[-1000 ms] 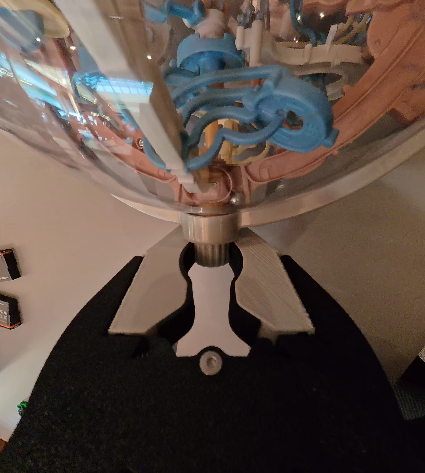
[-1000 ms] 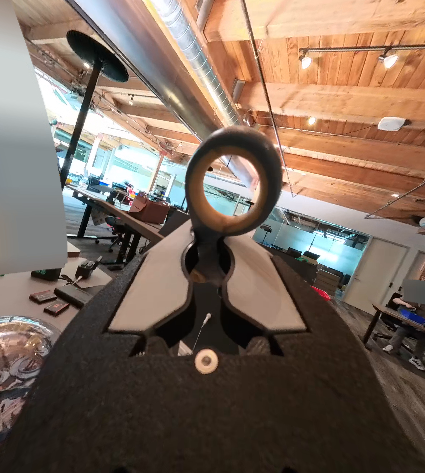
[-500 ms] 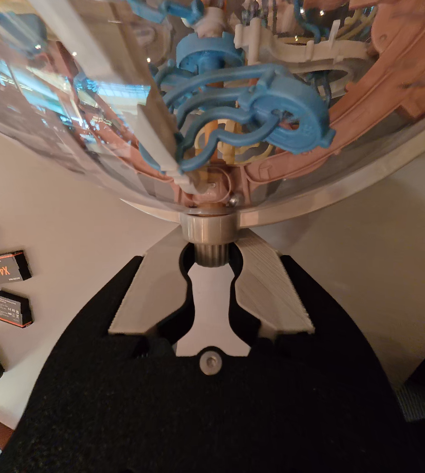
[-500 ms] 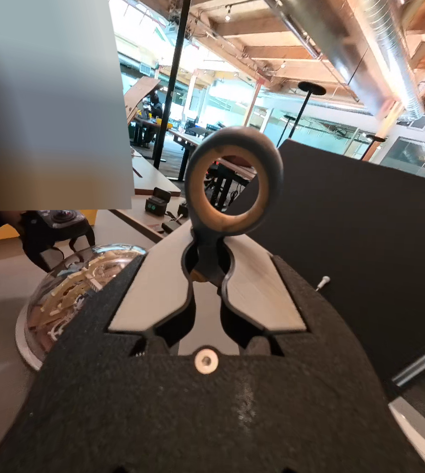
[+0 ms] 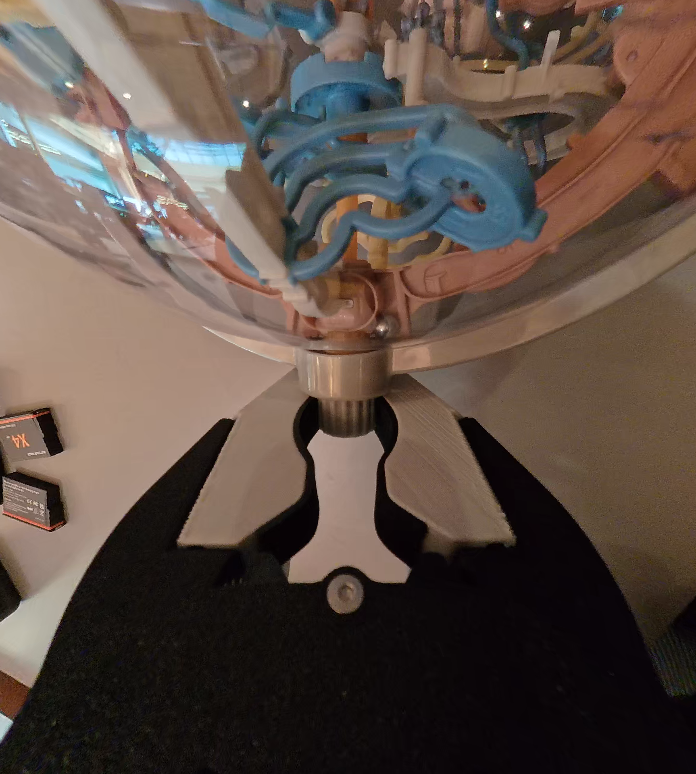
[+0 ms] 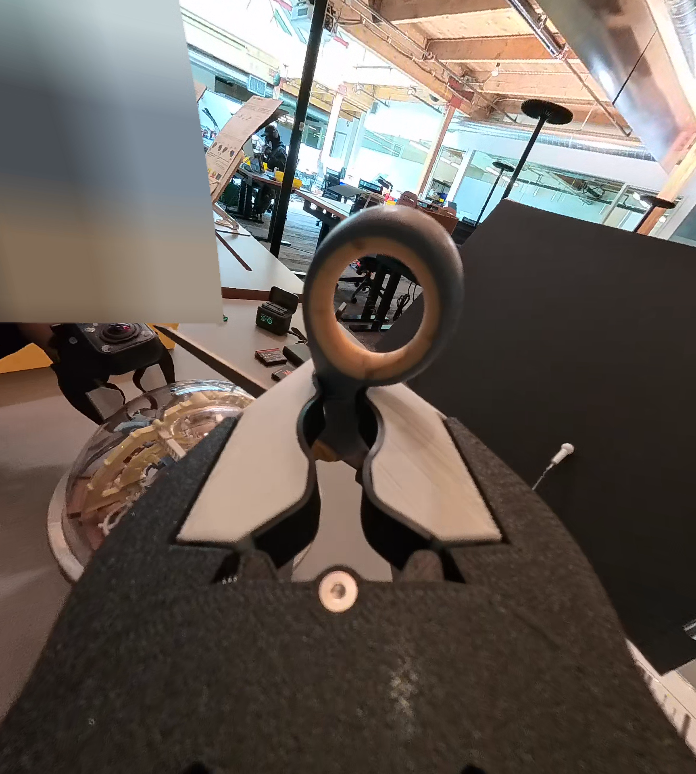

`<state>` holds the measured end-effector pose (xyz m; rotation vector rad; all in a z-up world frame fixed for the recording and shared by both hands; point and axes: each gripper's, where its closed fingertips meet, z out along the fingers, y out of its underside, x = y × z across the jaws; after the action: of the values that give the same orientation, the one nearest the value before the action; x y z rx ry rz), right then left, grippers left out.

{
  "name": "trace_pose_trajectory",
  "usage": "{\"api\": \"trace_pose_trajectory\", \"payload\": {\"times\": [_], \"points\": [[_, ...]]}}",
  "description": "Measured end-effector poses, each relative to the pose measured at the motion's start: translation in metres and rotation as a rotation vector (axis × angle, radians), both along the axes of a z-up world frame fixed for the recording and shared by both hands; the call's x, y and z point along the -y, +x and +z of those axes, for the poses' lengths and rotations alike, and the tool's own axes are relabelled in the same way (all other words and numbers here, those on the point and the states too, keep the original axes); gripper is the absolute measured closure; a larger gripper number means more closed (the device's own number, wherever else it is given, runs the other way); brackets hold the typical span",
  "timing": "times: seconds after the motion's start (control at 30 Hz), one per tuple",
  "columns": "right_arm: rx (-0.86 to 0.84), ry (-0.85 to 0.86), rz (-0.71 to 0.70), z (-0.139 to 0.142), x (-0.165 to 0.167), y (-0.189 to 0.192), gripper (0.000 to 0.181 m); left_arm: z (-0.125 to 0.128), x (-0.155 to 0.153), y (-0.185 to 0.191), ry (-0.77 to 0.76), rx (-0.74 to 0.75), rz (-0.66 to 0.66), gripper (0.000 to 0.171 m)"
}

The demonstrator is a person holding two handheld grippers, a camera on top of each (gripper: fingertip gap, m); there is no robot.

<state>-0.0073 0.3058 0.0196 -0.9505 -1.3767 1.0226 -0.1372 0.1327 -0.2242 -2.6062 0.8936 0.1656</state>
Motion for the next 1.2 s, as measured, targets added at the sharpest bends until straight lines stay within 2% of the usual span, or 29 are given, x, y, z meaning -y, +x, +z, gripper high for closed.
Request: {"api": "trace_pose_trajectory", "payload": {"times": [0.1, 0.27, 0.37, 0.43, 0.47, 0.5, 0.53, 0.57, 0.6, 0.67, 0.8, 0.9, 1.0, 1.1, 1.17, 1.2], "points": [[-0.034, 0.035, -0.042, 0.017, -0.009, 0.003, 0.173, 0.001, 0.0, 0.0, -0.002, -0.003, -0.002, 0.153], [-0.303, 0.062, -0.201, 0.1, -0.049, 0.068, 0.173, 0.0, 0.001, 0.002, -0.007, 0.014, 0.007, 0.154], [-0.35, 0.069, -0.239, 0.116, -0.056, 0.087, 0.173, -0.001, 0.0, -0.001, -0.001, 0.011, 0.003, 0.154], [-0.27, 0.031, -0.191, 0.094, -0.053, 0.069, 0.174, -0.001, -0.001, -0.002, 0.008, 0.005, -0.002, 0.154], [-0.171, -0.002, -0.131, 0.069, -0.043, 0.048, 0.174, 0.0, -0.002, -0.002, 0.014, 0.004, -0.005, 0.154], [-0.046, -0.047, -0.052, 0.032, -0.025, 0.023, 0.174, 0.0, -0.003, -0.001, 0.025, 0.008, -0.011, 0.154], [0.107, -0.07, 0.023, -0.016, -0.002, -0.002, 0.173, 0.0, -0.004, 0.002, 0.033, 0.018, -0.017, 0.154], [0.126, 0.0, 0.002, -0.037, 0.006, -0.015, 0.169, -0.003, -0.002, -0.002, 0.026, -0.006, -0.005, 0.154], [0.227, 0.039, 0.002, -0.063, 0.012, -0.021, 0.172, -0.007, 0.001, -0.009, 0.016, -0.039, 0.002, 0.153], [0.196, -0.047, 0.039, -0.06, 0.014, -0.023, 0.174, -0.012, 0.006, -0.005, -0.001, -0.01, -0.012, 0.154], [0.027, -0.125, -0.018, -0.019, -0.016, -0.011, 0.174, -0.014, 0.009, -0.001, -0.016, 0.025, 0.032, 0.154], [-0.071, -0.078, -0.045, 0.015, -0.021, -0.001, 0.173, -0.01, 0.004, -0.003, 0.004, 0.02, 0.036, 0.154], [-0.23, -0.015, -0.09, 0.066, -0.027, 0.016, 0.173, -0.008, 0.002, -0.005, 0.011, 0.005, 0.027, 0.154], [-0.451, 0.027, -0.207, 0.113, -0.044, 0.05, 0.172, -0.007, 0.001, -0.003, 0.016, 0.01, 0.025, 0.154], [-0.537, 0.005, -0.252, 0.115, -0.046, 0.059, 0.173, -0.008, 0.001, -0.001, 0.017, 0.02, 0.027, 0.154], [-0.505, -0.038, -0.221, 0.098, -0.038, 0.045, 0.173, -0.009, 0.0, 0.0, 0.017, 0.026, 0.029, 0.154]]}}
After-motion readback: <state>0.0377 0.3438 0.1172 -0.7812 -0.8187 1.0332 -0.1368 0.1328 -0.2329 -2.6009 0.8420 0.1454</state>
